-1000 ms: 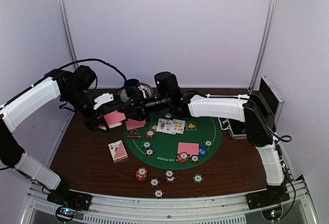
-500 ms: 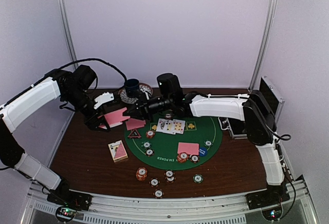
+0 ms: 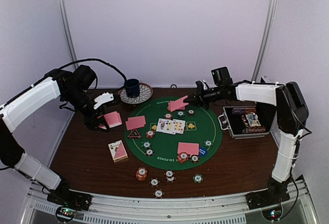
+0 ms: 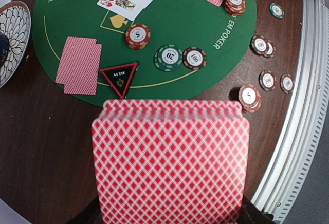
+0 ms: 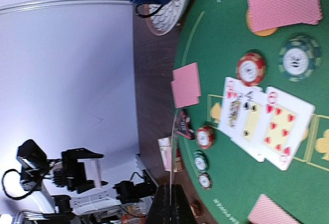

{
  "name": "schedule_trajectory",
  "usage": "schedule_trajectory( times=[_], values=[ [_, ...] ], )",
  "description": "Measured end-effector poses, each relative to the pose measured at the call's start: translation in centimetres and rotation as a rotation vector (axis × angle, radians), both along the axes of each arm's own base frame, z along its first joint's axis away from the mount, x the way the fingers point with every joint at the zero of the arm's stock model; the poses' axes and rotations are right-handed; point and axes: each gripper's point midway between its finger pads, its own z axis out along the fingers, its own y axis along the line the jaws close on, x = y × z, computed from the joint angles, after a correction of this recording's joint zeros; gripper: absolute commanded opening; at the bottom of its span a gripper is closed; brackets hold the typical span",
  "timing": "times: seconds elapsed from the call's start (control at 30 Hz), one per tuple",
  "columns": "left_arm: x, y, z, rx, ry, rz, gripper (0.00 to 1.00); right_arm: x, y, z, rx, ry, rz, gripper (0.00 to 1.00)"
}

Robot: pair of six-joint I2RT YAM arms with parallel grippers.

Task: Distribute texas hold em gaming equipment

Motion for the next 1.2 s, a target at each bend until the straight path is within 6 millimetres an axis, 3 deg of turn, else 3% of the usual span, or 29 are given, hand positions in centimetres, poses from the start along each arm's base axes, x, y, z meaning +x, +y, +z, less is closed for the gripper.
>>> schedule_trajectory(
  times=[0.27, 0.57, 0.73, 0.97, 1.2],
  values=[
    [0.0, 0.0, 0.0, 0.001, 0.001, 0.000, 0.00, 0.3, -4.7, -5.5, -0.188, 0.041, -0.022, 0.00],
    [-0.1, 0.0, 0.0, 0.002, 0.003, 0.000, 0.00, 0.6, -6.1, -10.3, -0.333, 0.069, 0.003, 0.00],
    [-0.1, 0.0, 0.0, 0.002, 0.003, 0.000, 0.00, 1.3, -6.7, -11.5, -0.372, 0.067, 0.001, 0.00],
    [-0.1, 0.0, 0.0, 0.002, 0.003, 0.000, 0.00, 2.6, -7.4, -12.1, -0.439, 0.040, 0.013, 0.13],
    [-0.1, 0.0, 0.0, 0.002, 0.003, 0.000, 0.00, 3.2, -8.4, -12.4, -0.532, 0.023, 0.027, 0.37]
  ],
)
